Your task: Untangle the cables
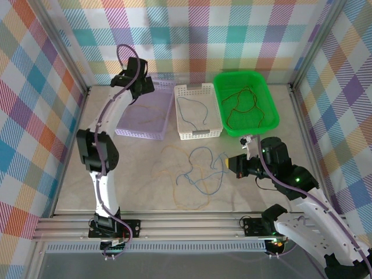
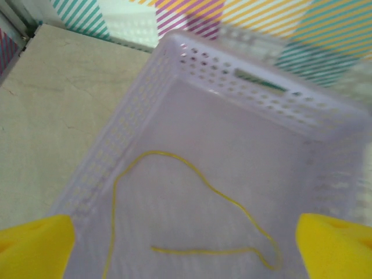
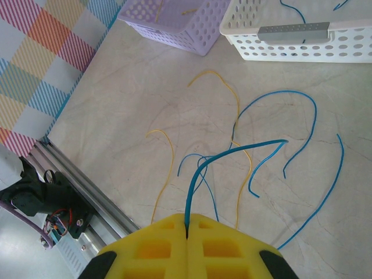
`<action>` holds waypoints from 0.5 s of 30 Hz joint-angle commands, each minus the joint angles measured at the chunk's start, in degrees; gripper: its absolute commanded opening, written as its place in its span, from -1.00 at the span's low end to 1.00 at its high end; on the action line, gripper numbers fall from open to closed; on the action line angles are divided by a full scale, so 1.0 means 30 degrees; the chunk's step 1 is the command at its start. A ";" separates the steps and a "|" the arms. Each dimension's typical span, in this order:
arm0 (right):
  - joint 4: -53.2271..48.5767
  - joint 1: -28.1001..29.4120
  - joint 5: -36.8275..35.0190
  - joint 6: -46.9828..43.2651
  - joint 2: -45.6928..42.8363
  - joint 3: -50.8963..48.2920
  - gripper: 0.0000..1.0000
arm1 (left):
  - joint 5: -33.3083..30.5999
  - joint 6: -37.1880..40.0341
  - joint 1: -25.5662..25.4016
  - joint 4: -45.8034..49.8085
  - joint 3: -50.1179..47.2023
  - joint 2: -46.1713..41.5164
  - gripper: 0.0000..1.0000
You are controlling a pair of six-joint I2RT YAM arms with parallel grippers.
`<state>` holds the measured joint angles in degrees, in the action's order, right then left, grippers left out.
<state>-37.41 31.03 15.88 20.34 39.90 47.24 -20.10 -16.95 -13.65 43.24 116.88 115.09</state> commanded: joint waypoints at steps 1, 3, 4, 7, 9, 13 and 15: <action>-0.0097 -0.0106 -0.0017 -0.0116 -0.0365 0.0273 -1.00 | 0.1266 -0.0441 -0.0729 -0.0233 -0.2388 -0.3115 1.00; -0.0201 -0.0088 -0.0034 -0.0077 -0.0481 0.0437 -1.00 | 0.1540 -0.0952 -0.0966 -0.0597 -0.4375 -0.4685 1.00; -0.0294 -0.0104 -0.0103 -0.0072 -0.0565 0.0481 -1.00 | 0.1682 -0.1286 -0.1105 -0.0548 -0.5314 -0.5612 1.00; -0.0430 -0.0092 -0.0358 -0.0001 -0.0673 0.0679 -1.00 | 0.2020 -0.2186 -0.1909 -0.0958 -0.8490 -0.8233 1.00; -0.0477 -0.0088 -0.0470 0.0058 -0.0666 0.0833 -1.00 | 0.1842 -0.2878 -0.2816 -0.0967 -1.0457 -0.9932 1.00; -0.0687 -0.0092 -0.1164 0.0072 -0.0802 0.1047 -1.00 | 0.1455 -0.4690 -0.4685 -0.0790 -1.4893 -1.3454 1.00; -0.0679 -0.0102 -0.1457 0.0100 -0.0892 0.1017 -1.00 | 0.1285 -0.5898 -0.5411 -0.0620 -1.6825 -1.5085 1.00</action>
<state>-38.72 31.03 13.34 20.47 38.15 48.75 -15.49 -28.16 -27.88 40.38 71.40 75.68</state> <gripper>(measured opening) 0.042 0.999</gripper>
